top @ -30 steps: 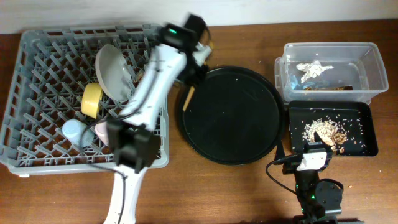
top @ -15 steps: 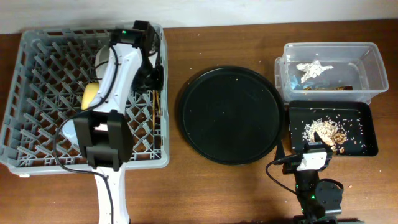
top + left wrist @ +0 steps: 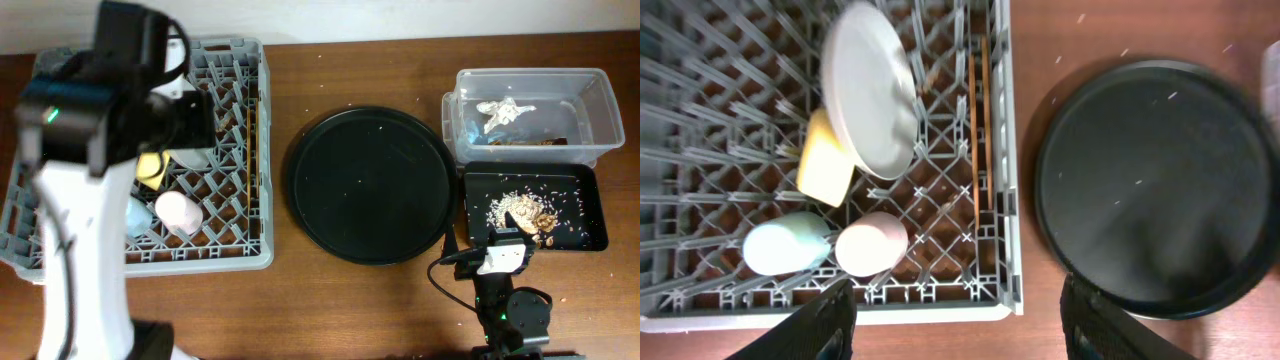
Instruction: Sort waste into correct bins and load items into the dishwasher rack
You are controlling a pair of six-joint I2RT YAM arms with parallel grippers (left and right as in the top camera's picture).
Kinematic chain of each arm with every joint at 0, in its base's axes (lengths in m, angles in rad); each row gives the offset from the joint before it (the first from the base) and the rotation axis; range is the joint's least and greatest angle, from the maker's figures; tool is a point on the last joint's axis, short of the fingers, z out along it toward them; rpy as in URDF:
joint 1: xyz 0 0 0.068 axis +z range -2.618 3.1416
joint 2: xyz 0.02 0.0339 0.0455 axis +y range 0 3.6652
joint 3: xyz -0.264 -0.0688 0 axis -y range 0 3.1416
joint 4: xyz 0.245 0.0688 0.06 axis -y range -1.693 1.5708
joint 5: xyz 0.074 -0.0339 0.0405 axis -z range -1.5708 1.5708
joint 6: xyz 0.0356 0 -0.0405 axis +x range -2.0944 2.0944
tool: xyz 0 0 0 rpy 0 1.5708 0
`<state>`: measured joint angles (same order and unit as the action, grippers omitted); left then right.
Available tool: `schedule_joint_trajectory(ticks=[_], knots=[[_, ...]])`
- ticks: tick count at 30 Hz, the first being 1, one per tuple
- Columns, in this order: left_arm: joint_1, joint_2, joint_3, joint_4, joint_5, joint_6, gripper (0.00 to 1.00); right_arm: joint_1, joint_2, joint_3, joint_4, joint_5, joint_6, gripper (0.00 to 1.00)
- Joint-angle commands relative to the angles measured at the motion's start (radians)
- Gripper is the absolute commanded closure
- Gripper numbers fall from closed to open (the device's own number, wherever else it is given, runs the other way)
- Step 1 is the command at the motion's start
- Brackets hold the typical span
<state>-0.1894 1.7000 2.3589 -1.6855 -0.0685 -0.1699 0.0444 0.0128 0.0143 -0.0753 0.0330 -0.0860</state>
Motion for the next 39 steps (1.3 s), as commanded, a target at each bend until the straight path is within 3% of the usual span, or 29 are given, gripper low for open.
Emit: schedule_joint_trajectory(ticks=[1,6,10,13,16,20,26,29,33,37,39], knots=[[0.003,-0.198,-0.002,-0.002,-0.013,-0.005,0.00,-0.005,-0.006,-0.009,-0.003,-0.002,-0.004,0.02],[0.003,-0.385,-0.002,-0.002,0.022,0.003,0.00,-0.005,-0.006,-0.009,-0.003,-0.002,-0.004,0.02],[0.002,-0.496,-0.012,-0.002,-0.072,-0.003,0.00,-0.005,-0.006,-0.009,-0.003,-0.002,-0.004,0.02],[0.001,-0.535,-0.121,0.025,-0.193,-0.107,0.00,-0.005,-0.006,-0.009,-0.003,-0.002,-0.004,0.02],[0.005,-0.664,-0.426,0.310,-0.254,-0.105,0.00,-0.005,-0.006,-0.009,-0.003,-0.002,-0.004,0.02],[0.028,-0.946,-1.007,0.797,-0.279,-0.105,0.00,-0.005,-0.006,-0.009,-0.003,-0.002,-0.004,0.02],[0.082,-1.350,-1.715,1.256,-0.306,-0.105,0.00,-0.005,-0.006,-0.009,-0.003,-0.002,-0.004,0.01],[0.082,-1.532,-2.010,1.391,-0.306,-0.106,0.00,-0.005,-0.006,-0.009,-0.003,-0.002,-0.004,0.02],[0.082,-1.699,-2.229,1.454,-0.303,-0.106,0.00,-0.005,-0.006,-0.009,-0.003,-0.002,-0.004,0.02],[0.082,-1.695,-2.352,1.648,-0.338,-0.103,0.00,-0.005,-0.006,-0.009,-0.003,-0.002,-0.004,0.02],[0.081,-1.695,-2.351,1.640,-0.340,-0.103,0.00,-0.005,-0.006,-0.009,-0.003,-0.002,-0.004,0.02]])
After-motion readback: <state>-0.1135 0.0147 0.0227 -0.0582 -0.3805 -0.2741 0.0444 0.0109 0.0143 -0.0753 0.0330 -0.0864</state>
